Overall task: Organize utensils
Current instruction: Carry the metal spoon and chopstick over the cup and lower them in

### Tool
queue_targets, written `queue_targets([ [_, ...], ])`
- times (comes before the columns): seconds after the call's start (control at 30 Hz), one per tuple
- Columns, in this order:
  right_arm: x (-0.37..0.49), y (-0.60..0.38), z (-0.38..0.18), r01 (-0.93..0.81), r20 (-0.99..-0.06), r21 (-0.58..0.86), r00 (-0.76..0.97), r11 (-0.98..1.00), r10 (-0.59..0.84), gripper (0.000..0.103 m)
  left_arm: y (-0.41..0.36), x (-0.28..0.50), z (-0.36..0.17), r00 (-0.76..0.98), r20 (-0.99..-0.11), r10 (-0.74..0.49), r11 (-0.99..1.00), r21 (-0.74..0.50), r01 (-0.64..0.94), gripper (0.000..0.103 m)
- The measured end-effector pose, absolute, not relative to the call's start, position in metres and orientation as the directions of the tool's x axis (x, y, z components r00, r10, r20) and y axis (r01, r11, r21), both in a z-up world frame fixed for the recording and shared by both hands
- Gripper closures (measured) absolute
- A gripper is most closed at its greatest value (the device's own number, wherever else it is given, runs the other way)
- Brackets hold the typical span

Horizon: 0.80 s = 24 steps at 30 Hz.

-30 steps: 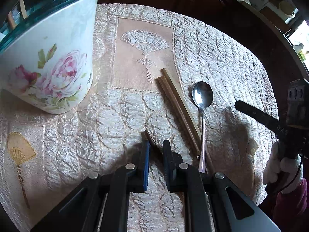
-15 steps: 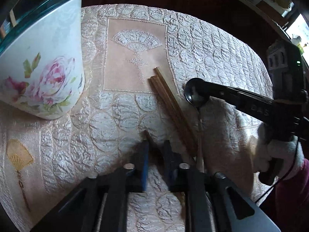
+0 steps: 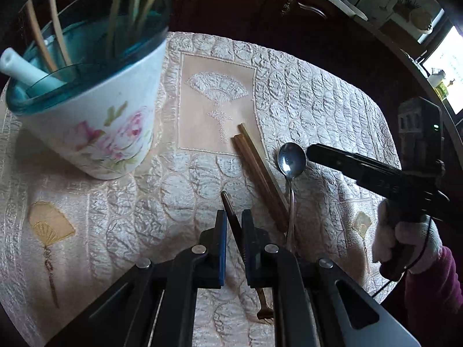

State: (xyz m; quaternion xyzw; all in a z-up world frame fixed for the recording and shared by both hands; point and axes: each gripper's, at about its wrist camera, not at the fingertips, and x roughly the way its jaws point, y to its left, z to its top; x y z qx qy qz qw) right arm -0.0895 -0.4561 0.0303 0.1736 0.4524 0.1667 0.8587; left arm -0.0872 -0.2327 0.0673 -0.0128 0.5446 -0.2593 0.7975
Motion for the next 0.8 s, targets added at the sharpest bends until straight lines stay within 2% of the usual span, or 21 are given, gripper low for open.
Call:
queue_targets([
  [0.1, -0.077, -0.443, 0.019, -0.16, -0.74, 0.423, 0.507, 0.892, 0.442, 0.074, -0.229, -0.09, 0.07, 0.282, -0.862, -0.421, 0.87, -0.296, 0.395, 0.093],
  [0.13, -0.075, -0.44, 0.016, -0.159, -0.744, 0.42, 0.504, 0.893, 0.439, 0.087, -0.227, -0.091, 0.071, 0.284, -0.861, -0.421, 0.871, -0.296, 0.393, 0.093],
  [0.17, -0.074, -0.438, 0.013, -0.156, -0.748, 0.422, 0.497, 0.893, 0.44, 0.094, -0.222, -0.093, 0.073, 0.287, -0.86, -0.423, 0.871, -0.298, 0.391, 0.093],
  [0.23, -0.08, -0.438, 0.015, -0.156, -0.735, 0.439, 0.504, 0.885, 0.454, 0.098, -0.217, -0.095, 0.077, 0.295, -0.854, -0.428, 0.87, -0.302, 0.389, 0.093],
  [0.53, -0.129, -0.449, 0.078, -0.168, -0.699, 0.358, 0.605, 0.919, 0.383, 0.099, -0.185, -0.103, 0.112, 0.364, -0.809, -0.462, 0.867, -0.325, 0.378, 0.096],
  [0.8, -0.14, -0.433, 0.141, -0.208, -0.618, 0.352, 0.68, 0.913, 0.394, 0.099, -0.14, -0.11, 0.163, 0.446, -0.752, -0.485, 0.865, -0.339, 0.369, 0.097],
])
